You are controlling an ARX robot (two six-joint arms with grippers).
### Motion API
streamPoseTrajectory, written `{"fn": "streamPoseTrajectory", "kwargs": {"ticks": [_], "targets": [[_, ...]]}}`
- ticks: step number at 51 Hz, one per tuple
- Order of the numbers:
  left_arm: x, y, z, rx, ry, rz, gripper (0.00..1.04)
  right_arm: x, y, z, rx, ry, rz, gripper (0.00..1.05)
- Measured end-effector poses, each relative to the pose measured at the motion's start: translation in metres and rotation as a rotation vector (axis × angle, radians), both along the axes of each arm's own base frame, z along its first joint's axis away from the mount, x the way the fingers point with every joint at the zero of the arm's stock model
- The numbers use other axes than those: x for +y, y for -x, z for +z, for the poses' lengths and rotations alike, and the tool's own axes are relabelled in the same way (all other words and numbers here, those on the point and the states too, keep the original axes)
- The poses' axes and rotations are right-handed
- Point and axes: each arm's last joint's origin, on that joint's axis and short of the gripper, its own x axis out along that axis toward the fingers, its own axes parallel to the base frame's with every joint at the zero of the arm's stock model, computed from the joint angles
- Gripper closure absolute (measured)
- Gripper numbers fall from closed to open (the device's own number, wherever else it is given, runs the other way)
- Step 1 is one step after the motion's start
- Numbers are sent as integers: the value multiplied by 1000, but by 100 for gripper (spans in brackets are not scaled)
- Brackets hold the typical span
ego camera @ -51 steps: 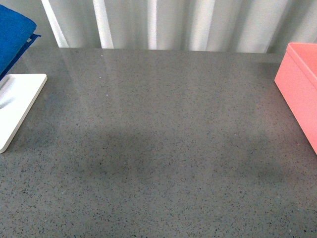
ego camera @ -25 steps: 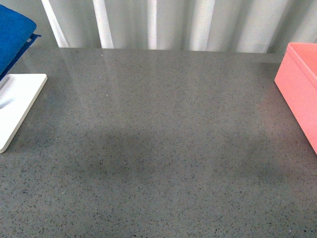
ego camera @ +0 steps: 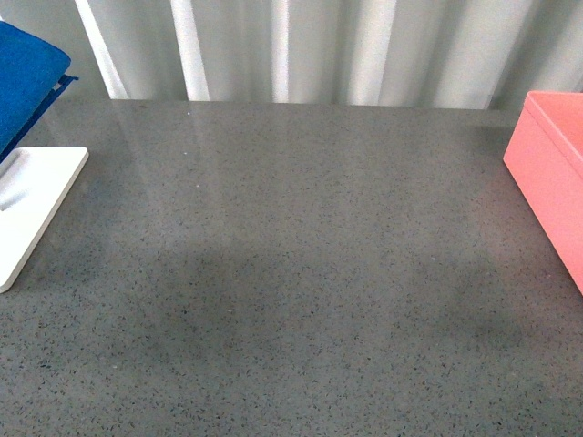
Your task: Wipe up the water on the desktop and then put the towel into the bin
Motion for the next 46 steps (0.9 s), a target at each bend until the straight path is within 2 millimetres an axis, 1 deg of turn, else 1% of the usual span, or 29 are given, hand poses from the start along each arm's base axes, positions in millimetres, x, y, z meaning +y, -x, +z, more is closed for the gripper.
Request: {"fn": "streamPoseTrajectory", "kwargs": {"ticks": [4,6,7,9,10,12,13,14,15,16,18,19,24,25,28,30,34,37,39,43,46], "targets": [[-3,-13,22,-43,0,-17,7,0,0,0,0,0,0,7],[-4,-24,40,-99,6,-18,7,0,0,0,0,0,0,7],[-5,-27,45,-114,8,-20,7,0,0,0,0,0,0,7],[-7,-42,66,-172,10,-28,7,0,0,0,0,0,0,7],[-7,-46,71,-185,7,-31,7,0,0,0,0,0,0,7],[-10,-64,90,-231,1,-44,7,0,0,0,0,0,0,7],[-10,-68,95,-240,0,-48,7,0,0,0,0,0,0,7],[-12,-78,104,-253,-8,-54,7,0,0,0,0,0,0,7],[-13,-95,115,-255,-19,-66,7,0,0,0,0,0,0,7],[-15,-106,121,-246,-23,-74,7,0,0,0,0,0,0,7],[-19,-141,134,-195,-43,-106,7,0,0,0,0,0,0,7],[-20,-153,136,-169,-44,-118,7,0,0,0,0,0,0,7],[-25,-210,143,-27,-69,-160,7,0,0,0,0,0,0,7],[-25,-215,143,-13,-69,-160,7,0,0,0,0,0,0,7],[-23,-245,146,80,-69,-146,7,0,0,0,0,0,0,7],[-18,-266,149,152,-61,-136,7,0,0,0,0,0,0,7],[-5,-298,150,265,-58,-90,7,0,0,0,0,0,0,7],[8,-312,141,331,-87,-41,7,0,0,0,0,0,0,7],[17,-318,129,375,-100,-11,7,0,0,0,0,0,0,7],[30,-323,111,417,-118,20,7,0,0,0,0,0,0,7],[39,-324,97,444,-126,30,7,0,0,0,0,0,0,7]]}}
